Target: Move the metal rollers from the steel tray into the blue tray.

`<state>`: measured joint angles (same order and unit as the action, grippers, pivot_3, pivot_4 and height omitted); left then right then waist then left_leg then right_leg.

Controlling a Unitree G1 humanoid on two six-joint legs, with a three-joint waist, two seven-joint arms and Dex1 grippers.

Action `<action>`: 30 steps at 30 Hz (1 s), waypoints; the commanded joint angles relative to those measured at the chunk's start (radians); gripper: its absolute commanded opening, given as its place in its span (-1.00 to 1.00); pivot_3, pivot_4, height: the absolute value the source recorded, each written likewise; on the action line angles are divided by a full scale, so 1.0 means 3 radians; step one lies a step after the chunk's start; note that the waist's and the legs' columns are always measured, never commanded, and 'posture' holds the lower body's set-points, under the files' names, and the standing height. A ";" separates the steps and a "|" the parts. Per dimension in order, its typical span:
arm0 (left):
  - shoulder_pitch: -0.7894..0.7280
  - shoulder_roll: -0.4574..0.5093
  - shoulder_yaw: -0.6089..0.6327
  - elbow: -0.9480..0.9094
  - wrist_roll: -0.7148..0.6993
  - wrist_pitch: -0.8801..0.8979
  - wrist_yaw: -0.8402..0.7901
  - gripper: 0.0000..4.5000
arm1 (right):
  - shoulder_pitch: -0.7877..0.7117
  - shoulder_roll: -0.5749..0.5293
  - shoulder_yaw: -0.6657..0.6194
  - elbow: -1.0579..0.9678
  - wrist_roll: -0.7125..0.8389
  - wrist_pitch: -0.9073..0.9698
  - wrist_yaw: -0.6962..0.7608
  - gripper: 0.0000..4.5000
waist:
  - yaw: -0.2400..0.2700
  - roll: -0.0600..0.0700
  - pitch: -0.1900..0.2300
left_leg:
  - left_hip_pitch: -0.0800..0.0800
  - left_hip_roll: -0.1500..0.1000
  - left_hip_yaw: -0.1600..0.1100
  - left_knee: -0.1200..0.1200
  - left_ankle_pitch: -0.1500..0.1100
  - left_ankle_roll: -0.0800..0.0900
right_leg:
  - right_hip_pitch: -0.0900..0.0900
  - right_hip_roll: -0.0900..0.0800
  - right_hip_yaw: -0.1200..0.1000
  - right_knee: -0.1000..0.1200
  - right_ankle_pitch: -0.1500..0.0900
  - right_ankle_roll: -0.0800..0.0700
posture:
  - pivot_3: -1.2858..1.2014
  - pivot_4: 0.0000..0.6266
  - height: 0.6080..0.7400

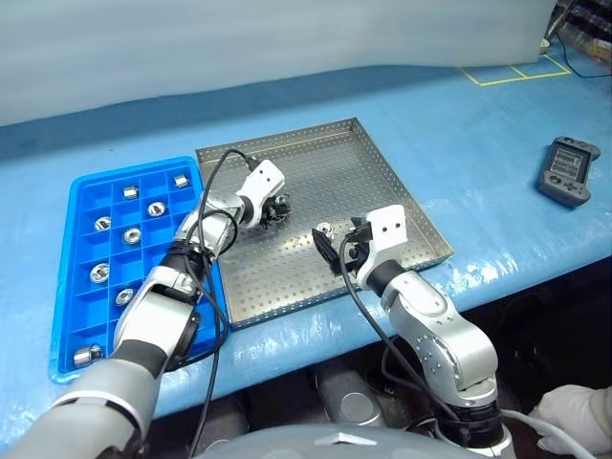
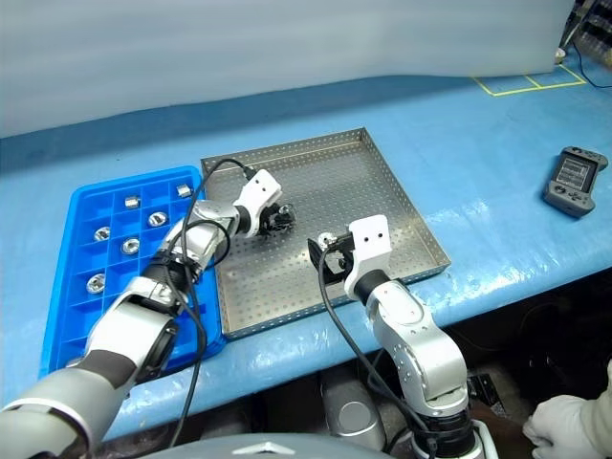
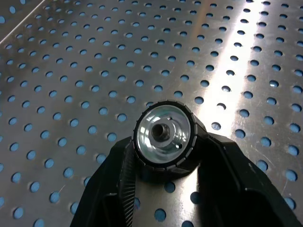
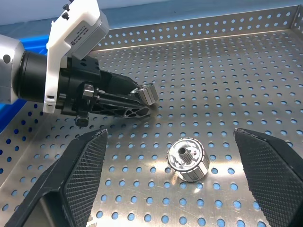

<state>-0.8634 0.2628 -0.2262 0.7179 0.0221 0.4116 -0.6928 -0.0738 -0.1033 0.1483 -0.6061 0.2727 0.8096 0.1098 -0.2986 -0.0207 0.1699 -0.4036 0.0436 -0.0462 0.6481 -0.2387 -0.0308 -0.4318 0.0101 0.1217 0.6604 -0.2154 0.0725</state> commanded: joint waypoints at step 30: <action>0.2134 0.0390 0.1439 -0.4015 -0.0446 0.1214 0.1337 -0.17 | -0.0520 0.0006 0.0366 0.0321 0.0042 -0.0066 0.0424 1.00 | 0.0553 -0.0002 -0.0001 | 0.0007 0.0000 -0.0004 0.0007 0.0000 -0.0001 | 0.0008 -0.0002 -0.0005 0.0001 0.0001 0.0000 | 0.02 -0.52 1.00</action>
<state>-0.2229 0.3802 0.1895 -0.4281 -0.1072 0.7738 -0.3077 -0.2178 -0.1081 0.2543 -0.4911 0.2784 0.8099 0.2255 -0.1328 -0.0212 0.1696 -0.4017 0.0434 -0.0477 0.6504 -0.2386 -0.0311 -0.4293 0.0095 0.1198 0.6608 -0.2152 0.0724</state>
